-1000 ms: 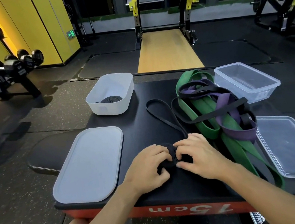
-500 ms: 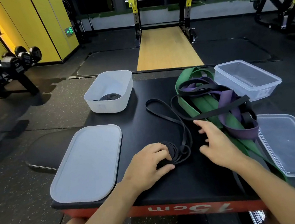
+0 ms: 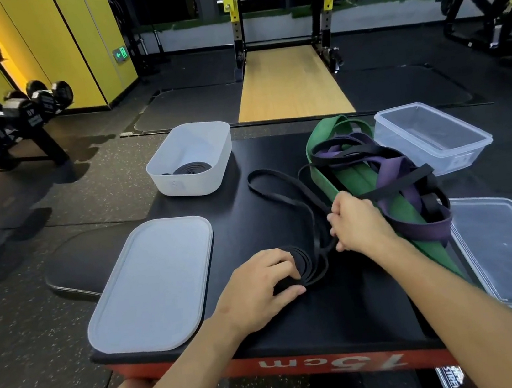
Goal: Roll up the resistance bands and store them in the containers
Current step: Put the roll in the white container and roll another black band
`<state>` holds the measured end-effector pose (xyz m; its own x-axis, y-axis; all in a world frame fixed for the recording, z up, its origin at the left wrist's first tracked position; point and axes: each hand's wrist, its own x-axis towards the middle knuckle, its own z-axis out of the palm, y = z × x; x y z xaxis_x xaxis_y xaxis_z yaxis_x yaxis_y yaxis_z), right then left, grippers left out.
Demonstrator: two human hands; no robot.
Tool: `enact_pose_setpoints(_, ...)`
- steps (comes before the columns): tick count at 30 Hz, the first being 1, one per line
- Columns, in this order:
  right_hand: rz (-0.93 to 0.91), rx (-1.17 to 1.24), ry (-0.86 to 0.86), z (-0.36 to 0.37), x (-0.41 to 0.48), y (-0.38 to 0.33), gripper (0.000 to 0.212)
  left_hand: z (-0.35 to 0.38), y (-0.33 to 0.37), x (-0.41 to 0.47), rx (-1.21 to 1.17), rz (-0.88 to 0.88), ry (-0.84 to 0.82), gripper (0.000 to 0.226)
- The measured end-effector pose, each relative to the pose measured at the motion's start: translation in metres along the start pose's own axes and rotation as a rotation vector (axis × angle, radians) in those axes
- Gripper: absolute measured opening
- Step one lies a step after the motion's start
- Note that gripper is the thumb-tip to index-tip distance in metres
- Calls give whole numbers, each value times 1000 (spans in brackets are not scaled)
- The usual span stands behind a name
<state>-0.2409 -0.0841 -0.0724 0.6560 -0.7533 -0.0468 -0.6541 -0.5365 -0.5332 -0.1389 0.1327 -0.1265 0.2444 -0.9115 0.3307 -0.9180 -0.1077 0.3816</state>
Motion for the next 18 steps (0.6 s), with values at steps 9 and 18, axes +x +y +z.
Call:
enact_pose_setpoints(9, -91, 508, 309, -2, -5, -2, 21, 0, 0, 0, 1, -7, -4, 19)
enact_pose_setpoints(18, -464, 255, 309, 5, 7, 2, 32, 1, 1, 0, -13, -5, 5, 19)
